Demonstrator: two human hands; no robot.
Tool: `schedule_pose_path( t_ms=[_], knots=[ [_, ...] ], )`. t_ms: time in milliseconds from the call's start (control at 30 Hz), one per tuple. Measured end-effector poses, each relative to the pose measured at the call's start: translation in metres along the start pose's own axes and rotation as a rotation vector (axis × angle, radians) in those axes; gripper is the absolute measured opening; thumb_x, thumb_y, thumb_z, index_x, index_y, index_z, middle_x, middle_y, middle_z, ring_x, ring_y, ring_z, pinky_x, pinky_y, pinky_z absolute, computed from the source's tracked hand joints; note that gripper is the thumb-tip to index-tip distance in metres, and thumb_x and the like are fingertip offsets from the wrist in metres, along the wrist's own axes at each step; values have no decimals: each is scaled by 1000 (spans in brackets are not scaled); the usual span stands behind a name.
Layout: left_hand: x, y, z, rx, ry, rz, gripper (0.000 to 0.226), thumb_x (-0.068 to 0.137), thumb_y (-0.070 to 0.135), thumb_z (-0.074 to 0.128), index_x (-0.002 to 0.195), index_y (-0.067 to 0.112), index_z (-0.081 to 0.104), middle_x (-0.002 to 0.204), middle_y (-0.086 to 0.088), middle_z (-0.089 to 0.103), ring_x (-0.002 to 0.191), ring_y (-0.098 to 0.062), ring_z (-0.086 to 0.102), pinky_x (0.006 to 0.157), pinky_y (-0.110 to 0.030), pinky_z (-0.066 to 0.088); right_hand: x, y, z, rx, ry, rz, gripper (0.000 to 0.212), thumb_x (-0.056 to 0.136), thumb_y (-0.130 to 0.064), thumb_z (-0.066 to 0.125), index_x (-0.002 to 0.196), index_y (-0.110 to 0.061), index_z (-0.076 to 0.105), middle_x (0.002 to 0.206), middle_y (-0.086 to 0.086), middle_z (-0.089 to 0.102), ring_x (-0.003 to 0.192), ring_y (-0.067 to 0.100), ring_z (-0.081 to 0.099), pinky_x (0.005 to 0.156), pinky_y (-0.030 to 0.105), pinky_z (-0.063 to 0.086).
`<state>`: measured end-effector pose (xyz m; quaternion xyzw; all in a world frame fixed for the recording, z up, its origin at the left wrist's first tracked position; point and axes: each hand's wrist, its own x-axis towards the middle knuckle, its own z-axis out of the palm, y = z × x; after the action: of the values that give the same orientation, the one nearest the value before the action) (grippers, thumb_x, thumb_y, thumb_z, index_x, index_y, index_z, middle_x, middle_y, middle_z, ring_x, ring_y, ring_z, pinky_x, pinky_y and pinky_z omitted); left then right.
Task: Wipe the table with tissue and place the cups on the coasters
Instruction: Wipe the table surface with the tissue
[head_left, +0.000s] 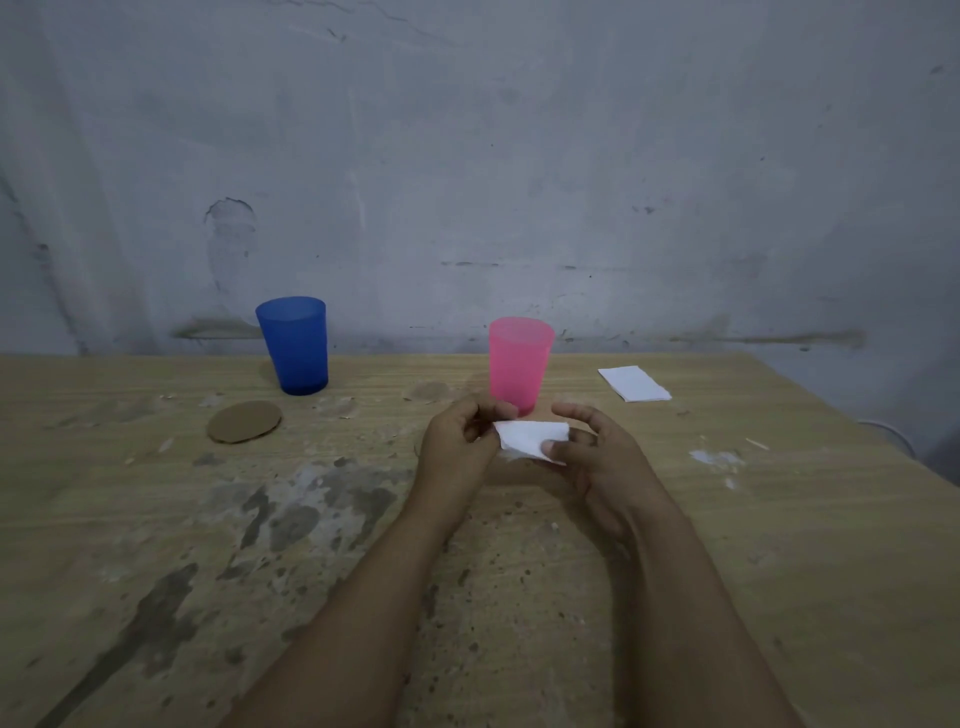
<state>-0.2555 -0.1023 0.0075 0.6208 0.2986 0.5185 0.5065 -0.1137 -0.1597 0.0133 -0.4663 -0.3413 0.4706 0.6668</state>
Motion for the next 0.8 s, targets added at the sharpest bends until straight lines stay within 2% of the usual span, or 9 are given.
schedule_pose_path(
  t_ms=[100, 200, 267, 367, 467, 533, 633, 700, 800],
  knots=[
    [0, 3, 3, -104, -8, -112, 29, 87, -5, 50, 95, 15, 69, 100, -6, 70, 90, -15, 66, 73, -26, 56, 2, 1, -2, -99, 57, -44, 45, 75, 15, 62, 109, -14, 59, 93, 18, 65, 73, 24, 66, 68, 35, 58],
    [-3, 4, 3, -91, -50, -159, 13, 91, 19, 60, 99, 20, 70, 102, -3, 71, 92, -15, 68, 75, -26, 57, 2, 2, -3, -211, 117, -115, 47, 73, 12, 64, 111, -14, 57, 96, 14, 65, 79, 25, 65, 74, 39, 57],
    [-5, 2, 4, -20, -54, -123, 15, 86, 14, 67, 99, 21, 69, 100, 0, 71, 90, -8, 68, 72, -19, 55, 0, 1, -1, -285, 153, -166, 38, 73, 10, 65, 98, -15, 55, 98, 11, 65, 80, 23, 65, 66, 32, 57],
    [-6, 0, 7, 33, 35, -82, 23, 82, 6, 69, 96, 24, 68, 97, 5, 70, 89, -5, 67, 71, -19, 55, 0, 2, 1, -434, 217, -220, 32, 73, 4, 68, 75, -17, 44, 84, 8, 56, 75, 19, 58, 58, 24, 50],
    [-8, -1, 13, 40, 130, -32, 27, 80, 3, 70, 96, 25, 67, 92, 12, 68, 83, 3, 66, 67, -14, 53, -1, 3, 6, -608, 290, -296, 22, 71, -4, 73, 73, -15, 55, 93, 8, 54, 78, 15, 53, 64, 14, 43],
    [-9, -1, 17, 63, 166, -4, 30, 81, 4, 71, 103, 23, 67, 90, 13, 68, 81, 6, 65, 68, -13, 53, -1, 2, 9, -648, 309, -334, 14, 73, -11, 74, 81, -19, 66, 96, 4, 55, 74, 8, 50, 60, 5, 39],
    [-9, -1, 21, 80, 147, 24, 39, 81, 8, 72, 117, 21, 64, 94, 7, 72, 83, 3, 67, 72, -16, 55, -6, -1, 16, -431, 240, -277, 13, 79, -11, 69, 89, -19, 73, 86, 0, 70, 75, 13, 63, 61, 14, 47],
    [-11, -4, 24, 129, 88, 50, 49, 82, 11, 72, 127, 21, 58, 95, 7, 73, 84, 5, 67, 71, -11, 52, -12, -3, 20, -249, 156, -217, 12, 82, -11, 66, 83, -17, 76, 76, 1, 73, 73, 13, 67, 58, 17, 51],
    [-14, -6, 26, 263, -21, 46, 70, 84, 15, 68, 144, 32, 36, 105, 9, 71, 88, 16, 60, 70, 0, 43, -19, -5, 26, -109, 91, -146, 14, 86, -10, 62, 91, -7, 75, 79, 12, 74, 72, 17, 69, 63, 25, 55]
  ],
)
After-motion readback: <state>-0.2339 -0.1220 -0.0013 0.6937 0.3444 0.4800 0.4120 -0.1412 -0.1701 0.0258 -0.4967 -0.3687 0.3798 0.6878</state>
